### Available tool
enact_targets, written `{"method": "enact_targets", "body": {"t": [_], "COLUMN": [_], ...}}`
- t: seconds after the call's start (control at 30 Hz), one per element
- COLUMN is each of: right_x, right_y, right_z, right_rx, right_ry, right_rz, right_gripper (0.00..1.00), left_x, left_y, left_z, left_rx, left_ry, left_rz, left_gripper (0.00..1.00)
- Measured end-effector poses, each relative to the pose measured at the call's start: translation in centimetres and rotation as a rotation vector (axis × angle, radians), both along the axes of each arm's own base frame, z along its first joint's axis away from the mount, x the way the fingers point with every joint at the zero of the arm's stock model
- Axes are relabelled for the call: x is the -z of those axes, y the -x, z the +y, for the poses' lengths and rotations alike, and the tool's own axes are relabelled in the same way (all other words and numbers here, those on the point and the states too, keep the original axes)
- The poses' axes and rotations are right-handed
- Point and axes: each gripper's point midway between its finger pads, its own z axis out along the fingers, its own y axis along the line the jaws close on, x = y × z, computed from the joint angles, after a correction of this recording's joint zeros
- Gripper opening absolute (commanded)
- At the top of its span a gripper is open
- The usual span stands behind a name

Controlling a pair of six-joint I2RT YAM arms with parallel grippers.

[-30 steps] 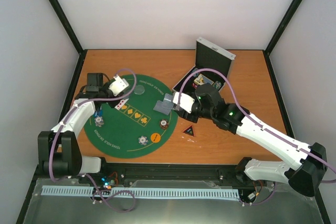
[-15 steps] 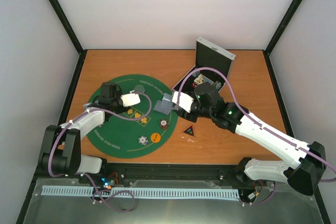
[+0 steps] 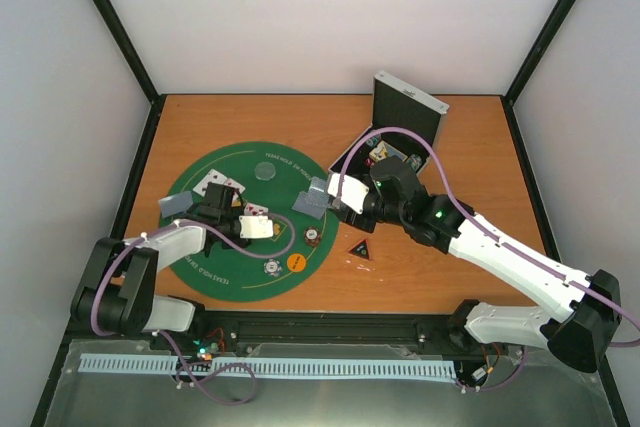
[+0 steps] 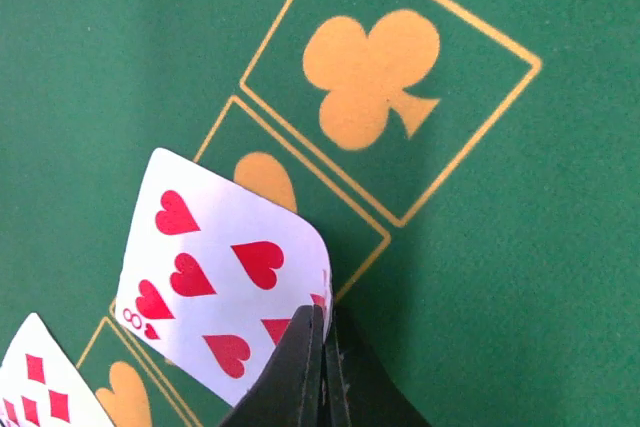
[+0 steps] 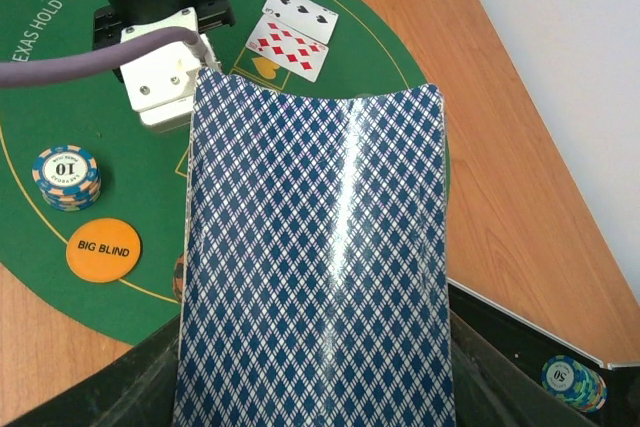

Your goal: Distribute texas hold em gaming equipment

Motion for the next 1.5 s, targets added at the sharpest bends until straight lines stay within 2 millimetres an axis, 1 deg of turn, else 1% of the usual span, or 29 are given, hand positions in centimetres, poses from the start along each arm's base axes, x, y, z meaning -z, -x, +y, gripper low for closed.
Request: {"method": "enact_targets", "body": {"t": [0.03, 0.17, 0.33, 0.43, 0.63, 0.87, 1.07, 1.5], "right_x": [0.0, 0.0, -0.1, -0.1, 0.0, 0.2, 0.2, 0.2], "right_y": [0.0, 0.0, 0.0, 0.0, 0.0, 0.1, 0.0, 0.0], "right_z": [0.0, 0.0, 0.0, 0.0, -0.1, -0.3, -0.4, -0.6], "right_rx": [0.0, 0.0, 0.001, 0.001, 0.003, 0.007, 0.013, 0.019], "right_ry": [0.0, -0.001, 0.0, 0.0, 0.003, 0.012, 0.018, 0.023], "right_rz": [0.0, -0.001, -0.001, -0.001, -0.001, 0.004, 0.004, 0.003], "right_gripper": [0.52, 0.52, 0.52, 0.52, 0.52, 0.52, 0.52, 0.53], "left_x": [0.4, 0.3, 0.3, 0.3, 0.4, 0.3, 0.3, 0.4], "left_y": [0.4, 0.4, -0.1, -0.2, -0.6, -1.9, -3.0, -3.4], "left_z": [0.1, 0.4, 2.3, 2.6, 2.4, 1.8, 2.0, 2.7], "left_rx": [0.011, 0.037, 0.036, 0.072, 0.148, 0.205, 0.226, 0.234], "left_ry": [-0.005, 0.004, 0.004, -0.011, -0.028, -0.026, -0.041, -0.066], "left_rz": [0.011, 0.005, -0.011, -0.025, -0.057, -0.077, -0.084, -0.089], "left_gripper": [0.01, 0.01, 0.01, 0.01, 0.01, 0.01, 0.01, 0.01]}}
